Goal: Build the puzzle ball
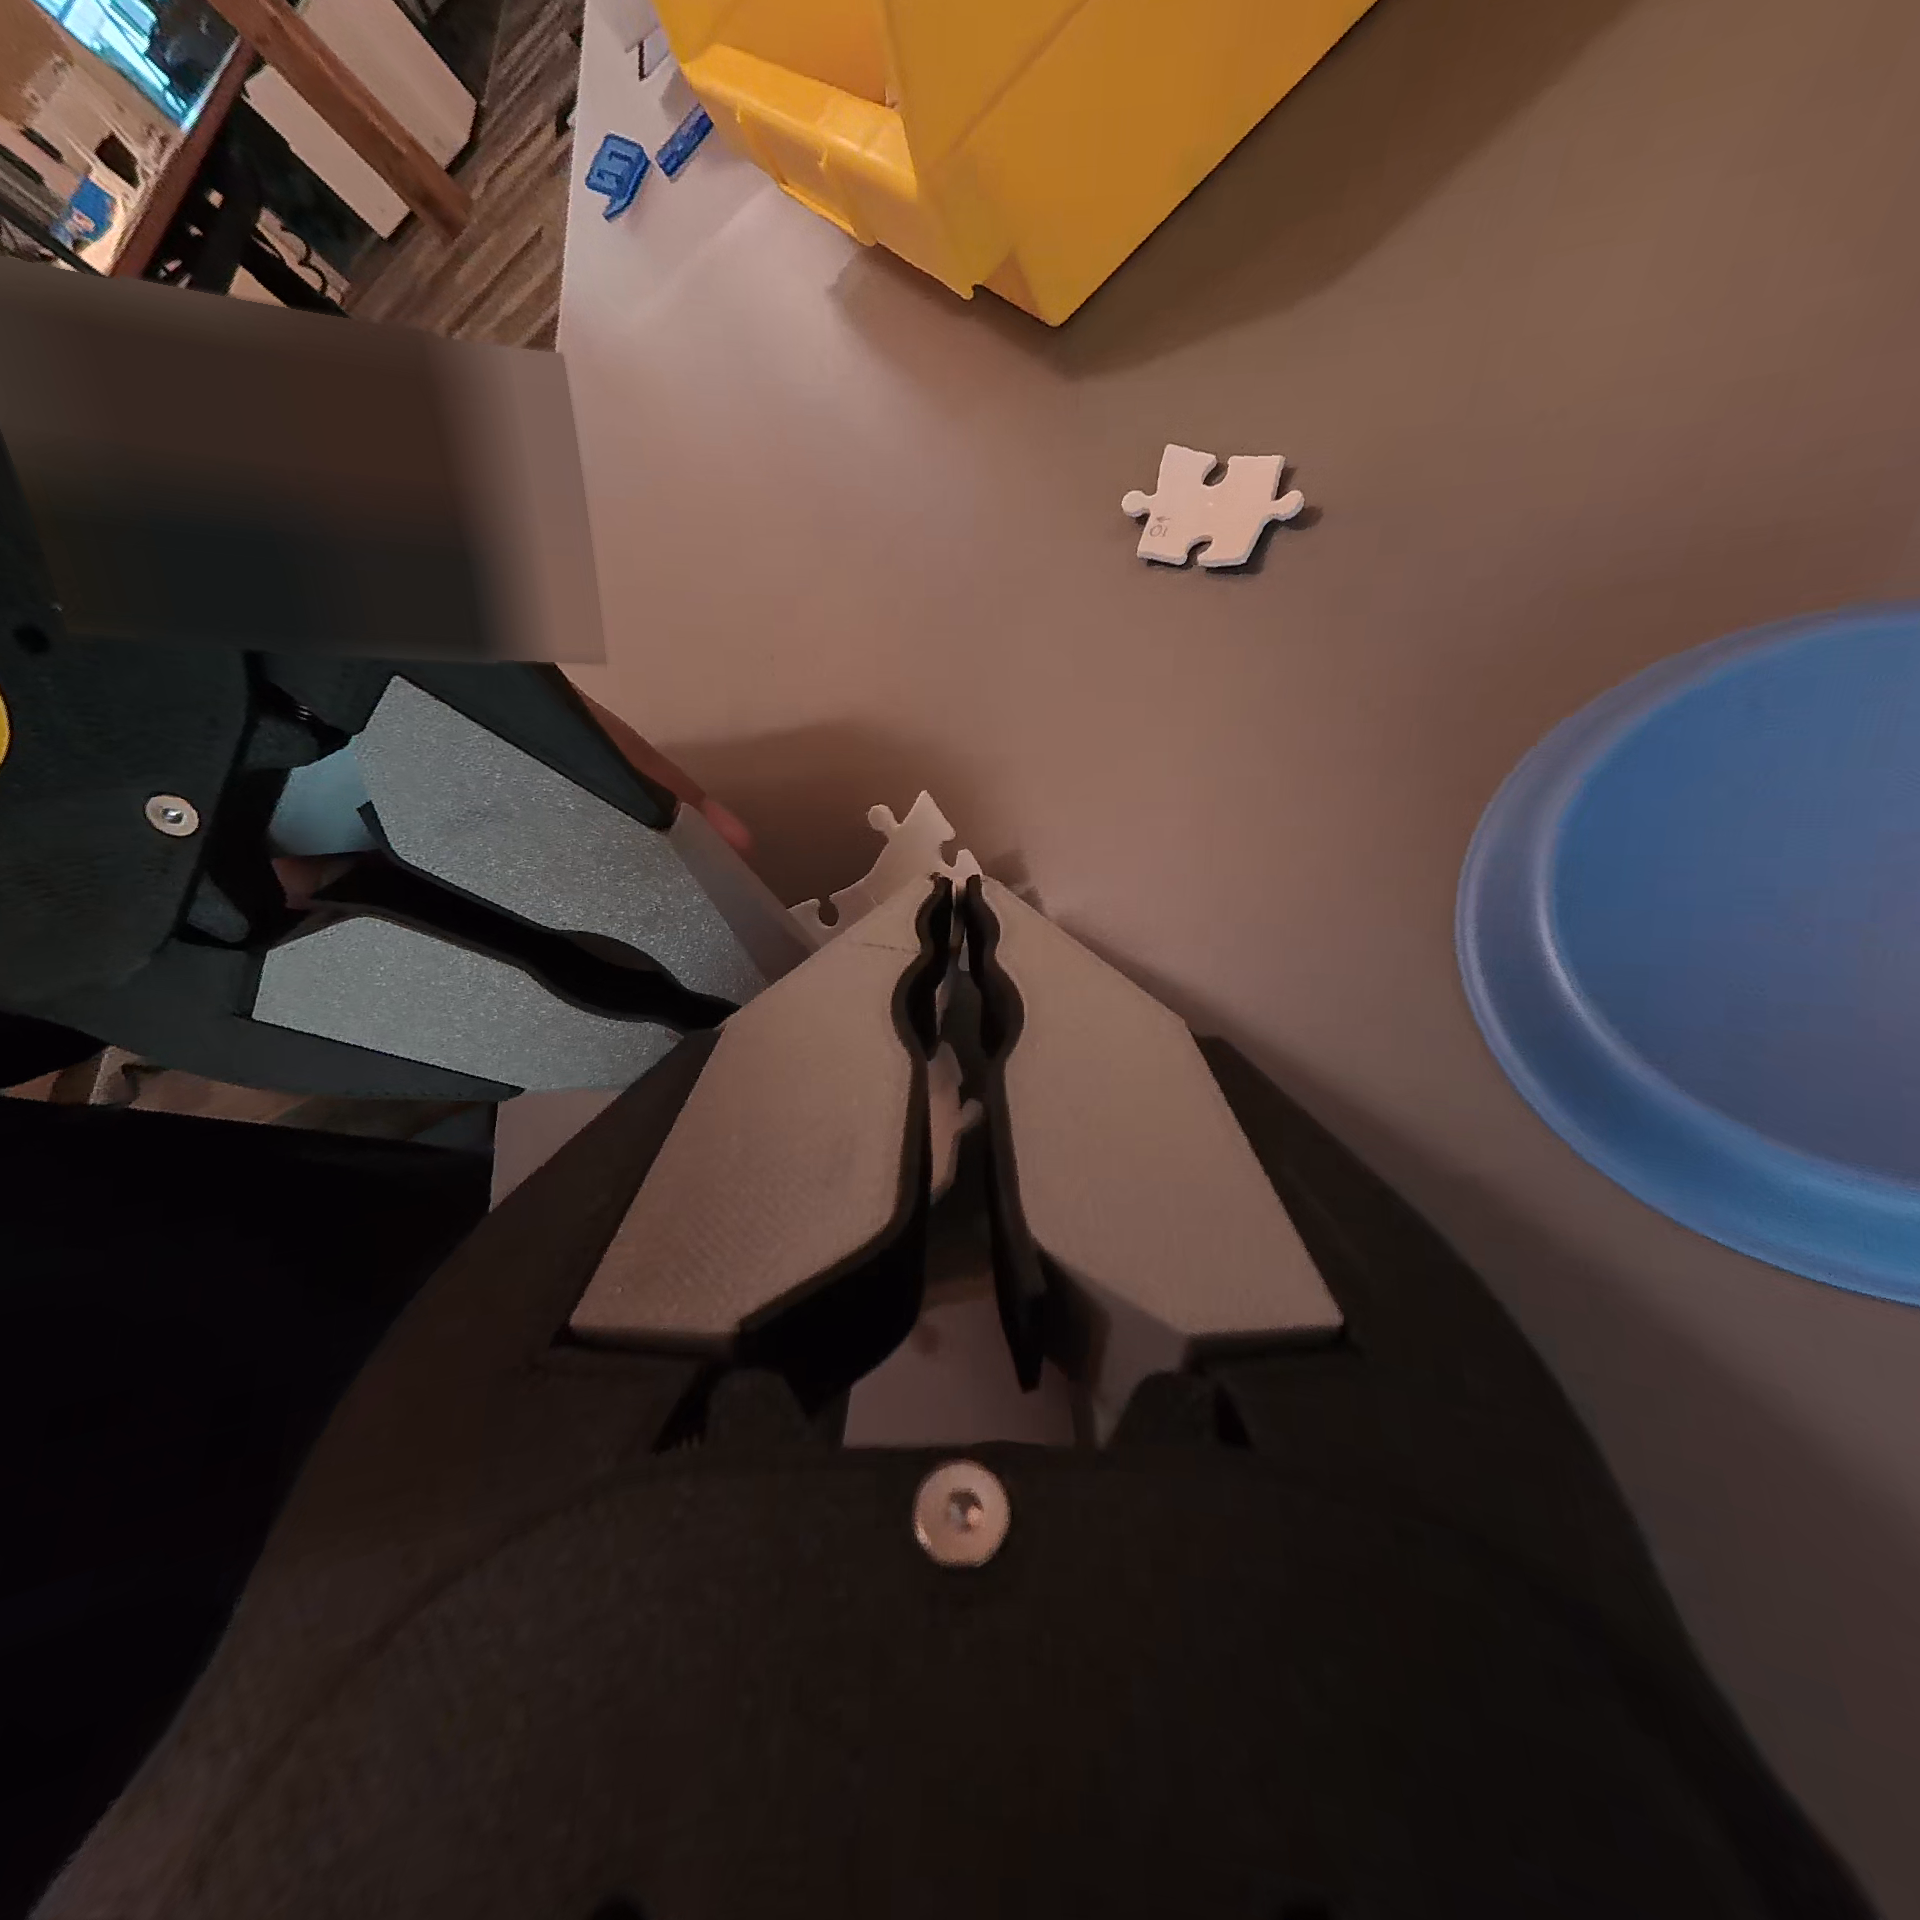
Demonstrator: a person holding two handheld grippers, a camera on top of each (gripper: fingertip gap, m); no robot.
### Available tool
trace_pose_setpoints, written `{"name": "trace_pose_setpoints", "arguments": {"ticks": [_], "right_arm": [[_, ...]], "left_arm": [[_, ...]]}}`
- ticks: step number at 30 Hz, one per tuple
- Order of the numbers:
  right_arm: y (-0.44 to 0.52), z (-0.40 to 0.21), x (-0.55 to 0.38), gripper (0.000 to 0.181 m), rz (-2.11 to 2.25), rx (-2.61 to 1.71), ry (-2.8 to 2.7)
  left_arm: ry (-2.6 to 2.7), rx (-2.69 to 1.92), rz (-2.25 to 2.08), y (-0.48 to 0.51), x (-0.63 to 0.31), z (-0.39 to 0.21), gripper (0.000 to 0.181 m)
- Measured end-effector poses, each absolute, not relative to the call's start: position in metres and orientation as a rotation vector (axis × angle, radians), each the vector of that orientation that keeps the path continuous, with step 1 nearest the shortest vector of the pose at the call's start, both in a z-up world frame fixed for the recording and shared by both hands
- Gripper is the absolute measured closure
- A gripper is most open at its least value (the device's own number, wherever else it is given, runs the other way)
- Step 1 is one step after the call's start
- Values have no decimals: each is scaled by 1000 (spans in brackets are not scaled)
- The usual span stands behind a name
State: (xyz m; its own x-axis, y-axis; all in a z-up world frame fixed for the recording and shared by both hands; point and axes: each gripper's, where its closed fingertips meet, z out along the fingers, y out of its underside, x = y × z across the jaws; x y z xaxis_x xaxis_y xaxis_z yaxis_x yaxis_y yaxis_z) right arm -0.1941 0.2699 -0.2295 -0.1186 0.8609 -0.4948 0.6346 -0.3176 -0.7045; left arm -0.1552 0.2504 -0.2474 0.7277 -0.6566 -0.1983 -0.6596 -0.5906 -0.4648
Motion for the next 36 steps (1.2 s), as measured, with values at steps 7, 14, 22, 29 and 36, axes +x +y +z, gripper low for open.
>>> {"name": "trace_pose_setpoints", "arguments": {"ticks": [7,14,22,29,36], "right_arm": [[270,-229,-194,181,1377,-1874,-1708],[272,-230,-194,181,1370,-1880,-1696],[275,-233,-195,181,1368,-1931,-1660],[280,-235,-194,181,1382,-2011,-1569],[280,-235,-193,181,1363,-2010,-1555]], "left_arm": [[1004,-2409,5,250,-157,-247,181],[1000,-2409,-7,250,-158,-247,181],[980,-2394,-7,251,-159,-247,181],[923,-2388,-14,253,-159,-247,181],[870,-2400,-36,252,-158,-247,181]]}}
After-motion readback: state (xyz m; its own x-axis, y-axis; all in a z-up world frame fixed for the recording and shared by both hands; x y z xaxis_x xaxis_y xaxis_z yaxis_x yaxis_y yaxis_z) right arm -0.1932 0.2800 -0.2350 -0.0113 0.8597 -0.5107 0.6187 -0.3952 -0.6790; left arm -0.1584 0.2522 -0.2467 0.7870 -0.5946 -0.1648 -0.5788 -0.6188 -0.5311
